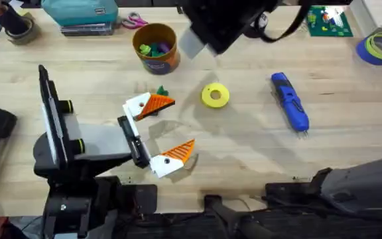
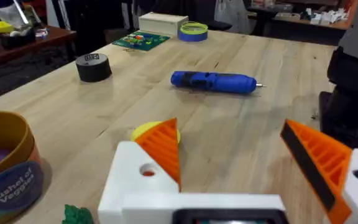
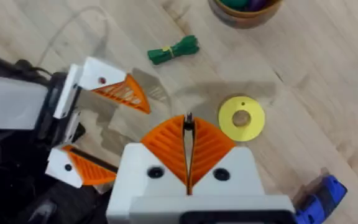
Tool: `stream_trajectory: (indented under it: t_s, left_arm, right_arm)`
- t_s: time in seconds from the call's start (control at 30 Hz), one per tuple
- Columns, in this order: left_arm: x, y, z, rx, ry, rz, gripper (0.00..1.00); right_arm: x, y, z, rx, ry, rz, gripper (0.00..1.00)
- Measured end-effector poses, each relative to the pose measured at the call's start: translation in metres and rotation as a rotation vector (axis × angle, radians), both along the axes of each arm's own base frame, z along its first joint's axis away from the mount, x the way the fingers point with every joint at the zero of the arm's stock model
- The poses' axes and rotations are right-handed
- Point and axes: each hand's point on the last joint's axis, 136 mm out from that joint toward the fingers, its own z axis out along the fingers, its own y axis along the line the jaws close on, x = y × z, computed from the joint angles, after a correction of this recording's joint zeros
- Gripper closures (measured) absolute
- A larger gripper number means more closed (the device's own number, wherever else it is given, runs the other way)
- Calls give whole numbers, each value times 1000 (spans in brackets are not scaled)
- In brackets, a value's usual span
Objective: Pick up the gripper from the table and insert it into the empty holder that is missing its gripper. Then pick up a screw, insert it into the mounting hole, and use the screwdriver to tighten it. Finally, clean up the table by picking up the vegetable and placing it into the bucket.
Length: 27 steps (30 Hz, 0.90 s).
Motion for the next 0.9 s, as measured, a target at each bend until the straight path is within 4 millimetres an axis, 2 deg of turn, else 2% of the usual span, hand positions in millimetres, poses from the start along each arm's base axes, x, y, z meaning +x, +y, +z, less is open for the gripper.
stream_trajectory:
  t_s: [0.6, 0.9]
  left_arm:
    - [0, 0, 0, 0, 0, 0, 16]
    - [0, 0, 0, 0, 0, 0, 15]
  right_arm:
    - [-58, 42, 0, -23, -42, 282, 995]
    - [-61, 46, 1, -39, -86, 378, 995]
